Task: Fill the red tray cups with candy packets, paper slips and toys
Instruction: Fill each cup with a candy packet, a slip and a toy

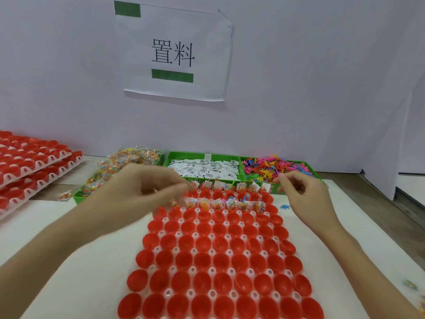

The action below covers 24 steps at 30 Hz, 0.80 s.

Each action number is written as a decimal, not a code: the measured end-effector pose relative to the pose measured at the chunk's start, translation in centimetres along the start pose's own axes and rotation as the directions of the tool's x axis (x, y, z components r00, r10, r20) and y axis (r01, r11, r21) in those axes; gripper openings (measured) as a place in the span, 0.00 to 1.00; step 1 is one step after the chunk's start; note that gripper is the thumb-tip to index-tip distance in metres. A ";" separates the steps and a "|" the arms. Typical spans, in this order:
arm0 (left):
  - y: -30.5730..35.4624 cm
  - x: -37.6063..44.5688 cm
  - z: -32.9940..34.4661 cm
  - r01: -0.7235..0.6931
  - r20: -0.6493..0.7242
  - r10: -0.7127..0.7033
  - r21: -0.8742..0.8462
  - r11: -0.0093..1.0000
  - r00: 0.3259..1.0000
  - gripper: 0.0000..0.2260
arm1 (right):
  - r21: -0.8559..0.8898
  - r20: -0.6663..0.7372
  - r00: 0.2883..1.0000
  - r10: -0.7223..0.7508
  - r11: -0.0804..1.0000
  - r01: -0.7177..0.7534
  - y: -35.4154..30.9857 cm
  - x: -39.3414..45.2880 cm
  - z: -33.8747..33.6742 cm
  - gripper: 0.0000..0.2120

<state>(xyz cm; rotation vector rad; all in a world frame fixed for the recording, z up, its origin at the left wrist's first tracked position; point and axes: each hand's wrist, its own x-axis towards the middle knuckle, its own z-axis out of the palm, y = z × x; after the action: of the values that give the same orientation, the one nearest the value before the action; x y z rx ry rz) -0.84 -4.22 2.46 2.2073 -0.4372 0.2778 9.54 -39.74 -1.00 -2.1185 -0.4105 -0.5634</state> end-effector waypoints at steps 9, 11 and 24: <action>-7.9 1.5 1.1 0.301 -0.446 -0.059 0.495 0.815 0.893 0.07 | -0.133 0.148 0.988 0.033 0.991 -0.013 0.8 3.9 4.1 0.09; -8.1 1.5 1.3 0.291 -0.444 -0.027 0.539 0.791 0.895 0.06 | -0.147 0.172 0.985 0.028 0.989 -0.003 0.5 4.7 4.8 0.09; -8.0 3.0 -0.3 0.328 -0.352 -0.126 0.603 0.727 0.927 0.06 | -0.387 0.380 0.925 0.009 0.910 0.150 -1.3 9.8 8.9 0.09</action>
<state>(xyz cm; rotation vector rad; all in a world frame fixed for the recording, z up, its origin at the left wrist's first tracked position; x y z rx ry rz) 5.14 0.01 -1.99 2.8119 0.1425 0.6954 19.31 -30.90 0.57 -2.6410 -0.6310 -0.2962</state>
